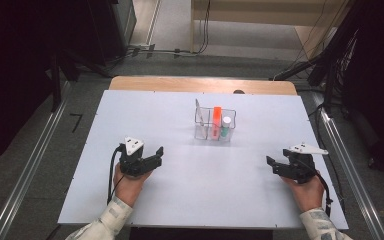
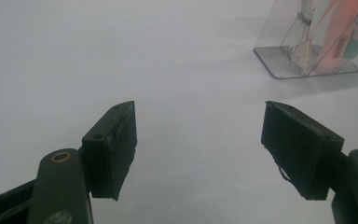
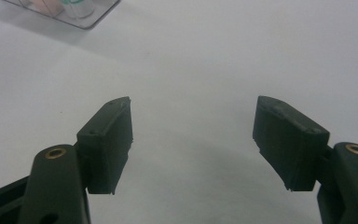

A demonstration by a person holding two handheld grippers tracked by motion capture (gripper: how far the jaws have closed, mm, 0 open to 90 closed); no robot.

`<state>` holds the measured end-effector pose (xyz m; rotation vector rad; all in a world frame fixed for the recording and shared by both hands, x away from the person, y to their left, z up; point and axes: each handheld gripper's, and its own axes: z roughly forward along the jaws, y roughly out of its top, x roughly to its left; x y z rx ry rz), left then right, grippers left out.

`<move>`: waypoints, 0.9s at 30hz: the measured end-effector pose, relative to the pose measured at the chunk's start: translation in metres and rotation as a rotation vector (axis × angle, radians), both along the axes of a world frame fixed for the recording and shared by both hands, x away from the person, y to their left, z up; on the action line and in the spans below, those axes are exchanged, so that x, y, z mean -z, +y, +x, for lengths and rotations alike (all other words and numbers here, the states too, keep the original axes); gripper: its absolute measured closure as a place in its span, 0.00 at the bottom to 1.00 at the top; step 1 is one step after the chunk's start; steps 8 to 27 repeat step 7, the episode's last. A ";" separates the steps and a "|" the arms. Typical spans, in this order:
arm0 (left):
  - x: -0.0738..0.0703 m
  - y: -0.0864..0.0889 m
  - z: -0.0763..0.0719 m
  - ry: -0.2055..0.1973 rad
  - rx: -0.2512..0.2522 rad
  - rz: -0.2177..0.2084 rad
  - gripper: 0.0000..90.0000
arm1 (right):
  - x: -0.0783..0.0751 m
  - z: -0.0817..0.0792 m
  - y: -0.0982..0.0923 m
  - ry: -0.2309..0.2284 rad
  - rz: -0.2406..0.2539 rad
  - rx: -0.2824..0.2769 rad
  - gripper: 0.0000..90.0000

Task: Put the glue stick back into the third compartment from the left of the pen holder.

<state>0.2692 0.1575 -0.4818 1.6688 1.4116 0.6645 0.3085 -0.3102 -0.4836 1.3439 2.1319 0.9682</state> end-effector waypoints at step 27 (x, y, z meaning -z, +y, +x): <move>0.001 0.003 -0.003 0.004 0.003 0.004 0.29 | 0.000 0.000 -0.001 0.004 0.002 0.007 0.30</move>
